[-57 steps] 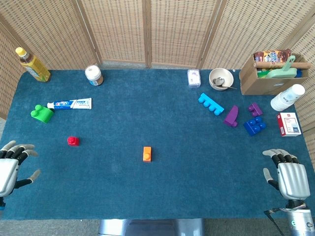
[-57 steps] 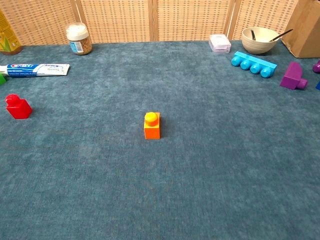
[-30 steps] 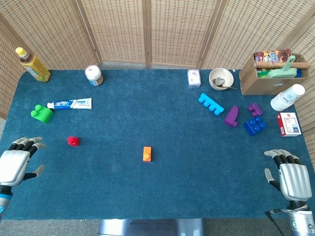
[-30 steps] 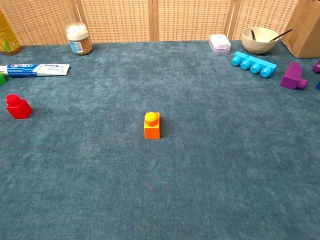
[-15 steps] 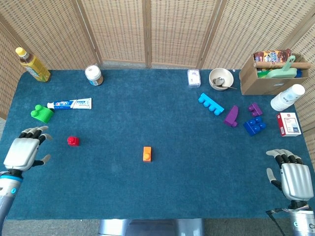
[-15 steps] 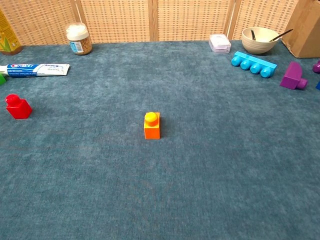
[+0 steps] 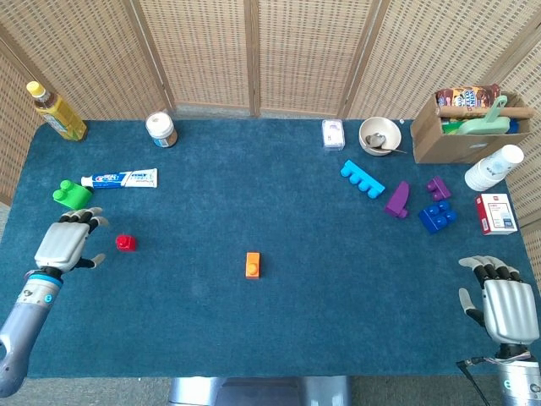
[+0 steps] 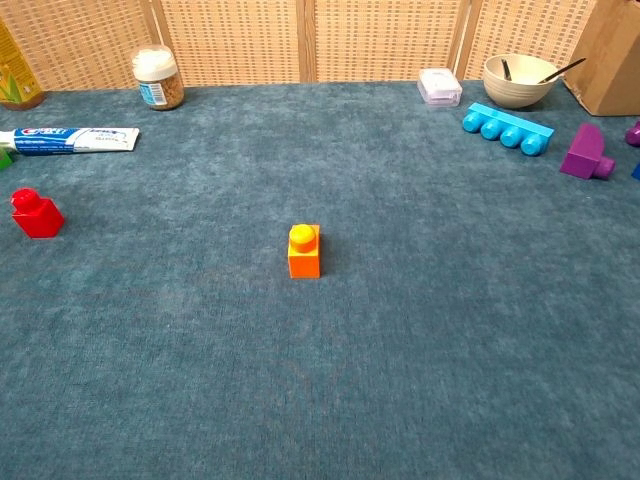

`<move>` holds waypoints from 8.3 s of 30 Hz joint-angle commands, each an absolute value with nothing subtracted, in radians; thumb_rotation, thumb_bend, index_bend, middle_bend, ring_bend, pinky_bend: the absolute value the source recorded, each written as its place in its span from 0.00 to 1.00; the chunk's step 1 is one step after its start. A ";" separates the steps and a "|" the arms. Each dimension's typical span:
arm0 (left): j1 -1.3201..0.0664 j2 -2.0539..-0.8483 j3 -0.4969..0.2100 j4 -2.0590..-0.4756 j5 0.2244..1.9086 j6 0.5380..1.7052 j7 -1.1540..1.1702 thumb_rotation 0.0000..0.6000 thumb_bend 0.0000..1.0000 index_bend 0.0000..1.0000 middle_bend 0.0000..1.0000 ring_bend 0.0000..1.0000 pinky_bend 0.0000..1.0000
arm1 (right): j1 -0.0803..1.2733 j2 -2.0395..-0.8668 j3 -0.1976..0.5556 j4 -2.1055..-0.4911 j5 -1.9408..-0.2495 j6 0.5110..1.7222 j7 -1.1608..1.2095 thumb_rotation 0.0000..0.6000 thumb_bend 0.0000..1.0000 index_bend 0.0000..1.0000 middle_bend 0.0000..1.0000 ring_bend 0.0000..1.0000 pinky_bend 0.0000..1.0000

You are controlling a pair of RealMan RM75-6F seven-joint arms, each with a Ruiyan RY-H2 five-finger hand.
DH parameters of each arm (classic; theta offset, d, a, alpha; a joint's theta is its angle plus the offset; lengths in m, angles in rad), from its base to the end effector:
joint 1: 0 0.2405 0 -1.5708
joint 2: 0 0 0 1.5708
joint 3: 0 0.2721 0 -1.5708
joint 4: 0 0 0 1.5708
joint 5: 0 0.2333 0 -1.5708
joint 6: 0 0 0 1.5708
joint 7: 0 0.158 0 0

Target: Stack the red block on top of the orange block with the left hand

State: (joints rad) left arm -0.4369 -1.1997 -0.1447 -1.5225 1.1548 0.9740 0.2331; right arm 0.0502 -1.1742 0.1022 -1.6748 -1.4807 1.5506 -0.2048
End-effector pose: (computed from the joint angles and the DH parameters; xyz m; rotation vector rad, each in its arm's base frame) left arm -0.3160 0.3289 0.0857 -1.6117 -0.9897 -0.6244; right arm -0.3166 -0.1968 0.1392 1.3122 -0.7903 0.8702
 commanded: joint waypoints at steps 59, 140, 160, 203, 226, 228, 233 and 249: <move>-0.558 -1.305 -0.145 -1.414 1.113 0.857 0.091 1.00 0.31 0.52 0.32 0.27 0.26 | 0.035 -1.174 0.100 -1.685 -1.469 1.565 -0.229 1.00 0.32 0.33 0.36 0.28 0.37; -1.018 -1.541 -0.212 -1.890 0.488 1.136 0.688 1.00 0.31 0.52 0.29 0.27 0.24 | -0.037 -1.205 0.089 -1.472 -1.501 1.642 0.078 1.00 0.32 0.33 0.36 0.28 0.37; -1.046 -1.588 -0.214 -1.875 0.414 1.187 0.737 1.00 0.31 0.51 0.28 0.26 0.27 | -0.046 -1.209 0.090 -1.447 -1.498 1.641 0.109 1.00 0.32 0.33 0.36 0.28 0.37; -1.095 -1.629 -0.245 -1.871 0.327 1.224 0.802 1.00 0.31 0.51 0.28 0.25 0.29 | -0.068 -1.223 0.090 -1.398 -1.494 1.649 0.170 1.00 0.32 0.33 0.36 0.28 0.37; -1.106 -1.651 -0.236 -1.855 0.315 1.240 0.839 1.00 0.31 0.51 0.27 0.26 0.30 | -0.073 -1.224 0.092 -1.391 -1.495 1.651 0.180 1.00 0.32 0.33 0.36 0.28 0.37; -1.105 -1.651 -0.236 -1.855 0.316 1.239 0.839 1.00 0.31 0.51 0.27 0.25 0.30 | -0.074 -1.224 0.092 -1.391 -1.495 1.651 0.180 1.00 0.32 0.33 0.36 0.28 0.37; -1.103 -1.648 -0.235 -1.856 0.323 1.239 0.840 1.00 0.31 0.47 0.27 0.25 0.31 | -0.073 -1.224 0.094 -1.390 -1.494 1.651 0.180 1.00 0.32 0.33 0.36 0.28 0.37; -1.100 -1.636 -0.240 -1.865 0.329 1.228 0.838 1.00 0.31 0.39 0.24 0.21 0.31 | -0.077 -1.222 0.095 -1.392 -1.493 1.653 0.180 1.00 0.32 0.33 0.36 0.28 0.37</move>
State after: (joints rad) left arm -1.1011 -1.6389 -0.2385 -1.8615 0.3263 1.2285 0.8398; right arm -0.0769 -1.2216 0.0948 -1.3925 -1.4931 1.6528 0.1799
